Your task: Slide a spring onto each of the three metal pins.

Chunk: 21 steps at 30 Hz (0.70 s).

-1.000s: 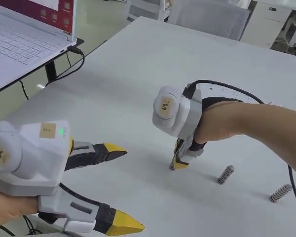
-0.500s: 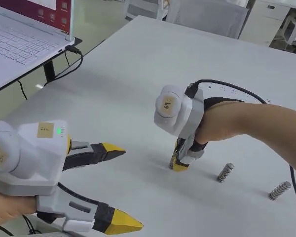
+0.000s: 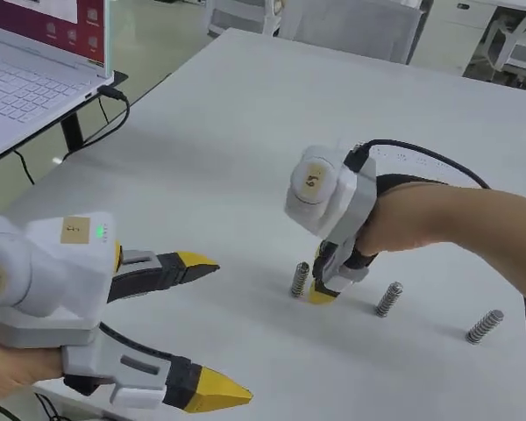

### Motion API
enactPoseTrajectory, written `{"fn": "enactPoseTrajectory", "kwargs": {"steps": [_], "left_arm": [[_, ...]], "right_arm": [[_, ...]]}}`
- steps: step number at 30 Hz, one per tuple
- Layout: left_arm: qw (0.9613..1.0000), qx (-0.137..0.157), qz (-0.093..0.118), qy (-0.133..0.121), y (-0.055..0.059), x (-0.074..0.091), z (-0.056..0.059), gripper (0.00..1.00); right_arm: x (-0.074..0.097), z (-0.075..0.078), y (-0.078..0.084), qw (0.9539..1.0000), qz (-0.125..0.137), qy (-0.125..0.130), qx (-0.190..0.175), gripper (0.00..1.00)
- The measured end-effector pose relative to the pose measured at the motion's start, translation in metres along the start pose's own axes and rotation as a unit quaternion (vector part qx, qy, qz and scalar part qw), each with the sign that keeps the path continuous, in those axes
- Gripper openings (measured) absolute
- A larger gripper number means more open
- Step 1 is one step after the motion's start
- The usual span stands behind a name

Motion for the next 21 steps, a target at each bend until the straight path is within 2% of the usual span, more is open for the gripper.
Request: {"fn": "enactPoseTrajectory", "kwargs": {"steps": [5,9,21], "left_arm": [[1.0000,-0.003,-0.001,0.001,-0.002,0.000,-0.002,0.81],[1.0000,-0.004,-0.002,0.001,-0.003,0.000,-0.002,0.81],[1.0000,-0.006,-0.005,0.006,-0.006,-0.004,-0.003,0.81]], "right_arm": [[0.004,-0.004,0.008,0.9998,0.013,0.003,-0.014,0.21],[0.008,-0.010,0.010,0.9990,0.036,0.003,-0.027,0.22],[0.017,-0.031,0.023,0.9936,0.093,0.004,-0.065,0.24]]}}
Point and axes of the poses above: the centre of the closed fingertips' face, and the gripper's own axes: x roughly backward along the fingers, z roughly to its right, y roughly out of its underside, the point moved 6 cm from there along x, roughly backward along the fingers, and after that the axes turned 6 degrees about -x, right-handed, at the moved point
